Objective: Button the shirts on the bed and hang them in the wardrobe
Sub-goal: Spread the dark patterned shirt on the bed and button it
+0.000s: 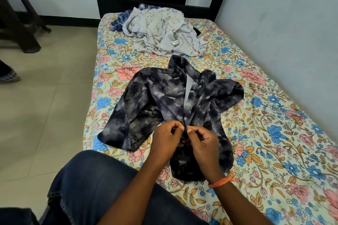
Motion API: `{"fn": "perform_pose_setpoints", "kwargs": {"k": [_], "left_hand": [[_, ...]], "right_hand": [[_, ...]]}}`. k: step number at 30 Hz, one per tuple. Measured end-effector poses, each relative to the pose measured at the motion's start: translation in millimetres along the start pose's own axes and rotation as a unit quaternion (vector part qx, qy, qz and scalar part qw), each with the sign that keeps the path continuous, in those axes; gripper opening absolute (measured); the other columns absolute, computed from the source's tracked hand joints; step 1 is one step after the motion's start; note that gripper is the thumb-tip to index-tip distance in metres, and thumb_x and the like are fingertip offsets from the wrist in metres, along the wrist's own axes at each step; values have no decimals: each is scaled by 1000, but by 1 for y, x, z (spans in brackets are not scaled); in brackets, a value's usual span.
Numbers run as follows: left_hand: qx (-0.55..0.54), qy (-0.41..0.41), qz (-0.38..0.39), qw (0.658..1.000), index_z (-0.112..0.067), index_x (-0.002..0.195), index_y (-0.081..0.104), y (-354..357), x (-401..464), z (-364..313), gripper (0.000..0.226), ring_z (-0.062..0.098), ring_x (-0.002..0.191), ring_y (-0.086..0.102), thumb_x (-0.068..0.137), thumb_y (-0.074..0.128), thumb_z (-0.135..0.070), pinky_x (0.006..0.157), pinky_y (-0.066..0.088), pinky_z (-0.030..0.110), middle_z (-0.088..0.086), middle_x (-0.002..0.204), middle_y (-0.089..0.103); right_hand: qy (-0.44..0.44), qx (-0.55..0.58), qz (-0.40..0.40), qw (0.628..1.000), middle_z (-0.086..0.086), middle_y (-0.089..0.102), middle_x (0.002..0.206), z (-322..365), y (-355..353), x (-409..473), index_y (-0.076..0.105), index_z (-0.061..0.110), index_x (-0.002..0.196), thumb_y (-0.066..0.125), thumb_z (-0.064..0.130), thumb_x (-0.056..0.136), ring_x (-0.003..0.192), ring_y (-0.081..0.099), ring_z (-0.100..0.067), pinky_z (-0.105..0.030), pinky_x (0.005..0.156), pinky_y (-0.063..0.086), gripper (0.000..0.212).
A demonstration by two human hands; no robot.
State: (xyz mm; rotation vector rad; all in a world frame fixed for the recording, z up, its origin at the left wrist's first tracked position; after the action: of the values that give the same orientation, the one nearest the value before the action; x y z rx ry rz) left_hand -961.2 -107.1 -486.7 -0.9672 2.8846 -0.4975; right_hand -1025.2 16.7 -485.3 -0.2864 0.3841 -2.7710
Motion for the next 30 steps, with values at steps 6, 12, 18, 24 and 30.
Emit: {"fn": "perform_pose_setpoints", "kwargs": {"k": [6, 12, 18, 24, 30], "left_hand": [[-13, -13, 17, 1000, -25, 79, 70, 2, 1, 3, 16, 2, 64, 61, 92, 62, -20, 57, 45, 16, -12, 71, 68], [-25, -21, 48, 998, -21, 86, 73, 2, 2, 3, 21, 11, 46, 58, 97, 56, -16, 44, 50, 31, 0, 69, 70], [-50, -25, 35, 998, -25, 82, 77, -2, -1, -5, 19, 20, 40, 60, 94, 63, -26, 40, 51, 31, 2, 65, 71], [14, 27, 16, 999, -23, 77, 75, 0, 1, -4, 21, 5, 53, 59, 93, 62, -19, 51, 44, 18, -12, 62, 65], [92, 45, -24, 994, -30, 79, 75, 0, 6, 5, 13, 6, 82, 58, 86, 66, -24, 79, 42, 21, -15, 76, 67]], "right_hand": [[93, 106, 21, 990, -10, 76, 79, -1, -2, 2, 77, 5, 91, 72, 3, 86, 66, 74, -30, -38, 64, 61, 7], [93, 83, 21, 992, -9, 74, 72, -4, -3, 4, 75, 6, 85, 77, 8, 84, 63, 72, -28, -35, 56, 59, 3], [-4, -35, 0, 999, 5, 73, 74, -5, -1, 4, 76, 13, 83, 77, 11, 84, 69, 69, -10, -26, 63, 57, 2], [-64, -85, -6, 994, 9, 70, 73, -1, 0, 3, 76, 15, 81, 78, 12, 83, 67, 67, -7, -24, 61, 54, 4], [-98, -100, -6, 990, 14, 68, 73, 2, 1, 4, 74, 16, 78, 80, 6, 79, 69, 65, -5, -11, 61, 47, 12]]}}
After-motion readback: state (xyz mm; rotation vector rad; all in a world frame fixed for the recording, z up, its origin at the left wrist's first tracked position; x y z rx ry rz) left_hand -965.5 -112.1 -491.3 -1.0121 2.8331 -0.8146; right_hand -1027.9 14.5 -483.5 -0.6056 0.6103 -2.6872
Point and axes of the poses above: each hand's wrist, its own x-axis towards the middle knuckle, its own y-axis out of the palm, z = x × y, the point moved 4 cm from there along x, towards the middle knuckle
